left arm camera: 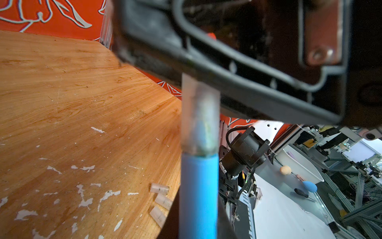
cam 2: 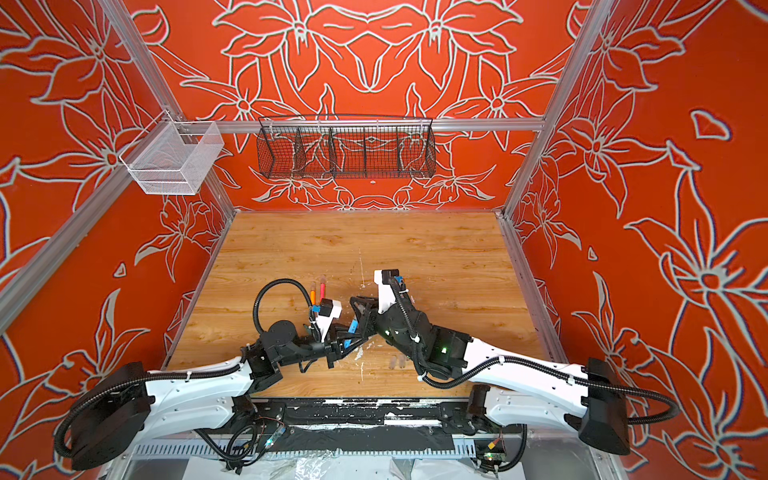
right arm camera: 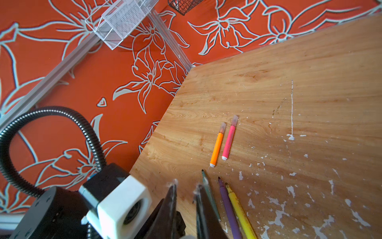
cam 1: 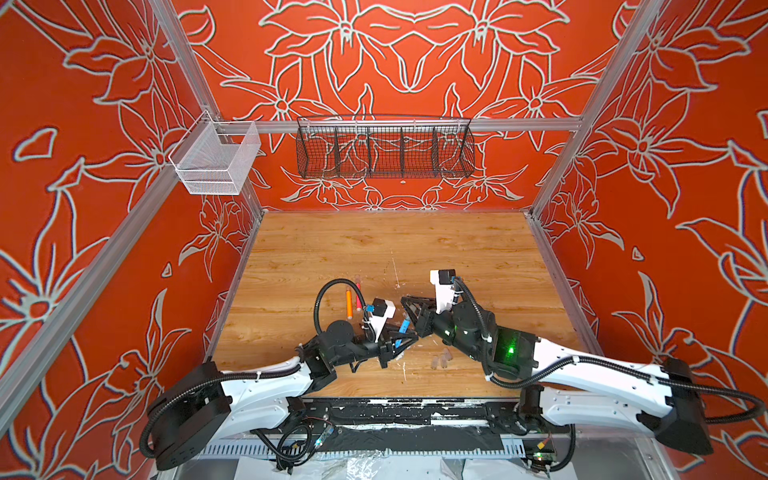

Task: Insert the pens into the pen caps
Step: 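Press the cap down onto the blue marker with the right gripper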

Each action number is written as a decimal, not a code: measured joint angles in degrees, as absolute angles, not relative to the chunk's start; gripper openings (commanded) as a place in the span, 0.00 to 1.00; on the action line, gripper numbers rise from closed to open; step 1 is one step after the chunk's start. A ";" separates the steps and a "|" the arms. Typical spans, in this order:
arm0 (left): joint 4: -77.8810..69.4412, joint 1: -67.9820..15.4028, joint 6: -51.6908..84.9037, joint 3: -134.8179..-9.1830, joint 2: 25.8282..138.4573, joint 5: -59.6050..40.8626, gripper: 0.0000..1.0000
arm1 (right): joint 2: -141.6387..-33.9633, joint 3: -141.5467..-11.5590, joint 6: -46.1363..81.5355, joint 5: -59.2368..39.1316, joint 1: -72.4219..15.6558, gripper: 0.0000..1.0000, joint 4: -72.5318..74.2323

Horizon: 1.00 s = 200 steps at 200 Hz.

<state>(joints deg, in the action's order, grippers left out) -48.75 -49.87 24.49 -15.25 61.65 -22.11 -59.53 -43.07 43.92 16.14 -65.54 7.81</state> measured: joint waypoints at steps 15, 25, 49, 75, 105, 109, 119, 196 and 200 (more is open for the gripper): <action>-47.83 -49.87 25.08 -16.05 61.65 -21.89 0.00 | -59.48 -42.76 43.77 16.27 -65.19 0.08 8.82; -47.51 -49.87 25.34 -16.29 61.60 -21.69 0.00 | -59.42 -42.30 43.75 16.32 -65.08 0.04 9.82; -46.04 -49.89 25.50 -16.34 61.04 -20.82 0.00 | -59.40 -41.19 43.81 16.16 -64.97 0.00 11.40; -43.70 -49.87 24.82 -16.34 59.20 -19.68 0.00 | -59.61 -40.45 44.14 15.44 -64.93 0.00 13.26; -39.59 -48.40 23.11 -16.58 55.88 -19.11 0.00 | -61.04 -39.68 44.47 14.50 -64.90 0.00 17.45; -38.94 -48.10 22.83 -16.78 55.53 -19.27 0.00 | -61.21 -39.55 44.58 14.52 -64.90 0.00 18.20; -37.78 -47.05 22.33 -17.32 55.20 -20.14 0.00 | -61.73 -39.18 44.71 14.61 -64.90 0.00 20.08; -32.49 -41.12 20.34 -24.14 57.45 -26.26 0.00 | -64.88 -38.87 45.04 20.64 -64.88 0.00 30.24; -32.40 -40.84 20.36 -24.47 57.84 -26.57 0.00 | -65.04 -38.87 45.04 20.97 -64.88 0.00 30.55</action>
<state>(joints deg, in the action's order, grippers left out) -32.40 -40.84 20.36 -24.47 57.84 -26.57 -65.04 -38.87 45.04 20.97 -64.88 30.55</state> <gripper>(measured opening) 0.153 0.166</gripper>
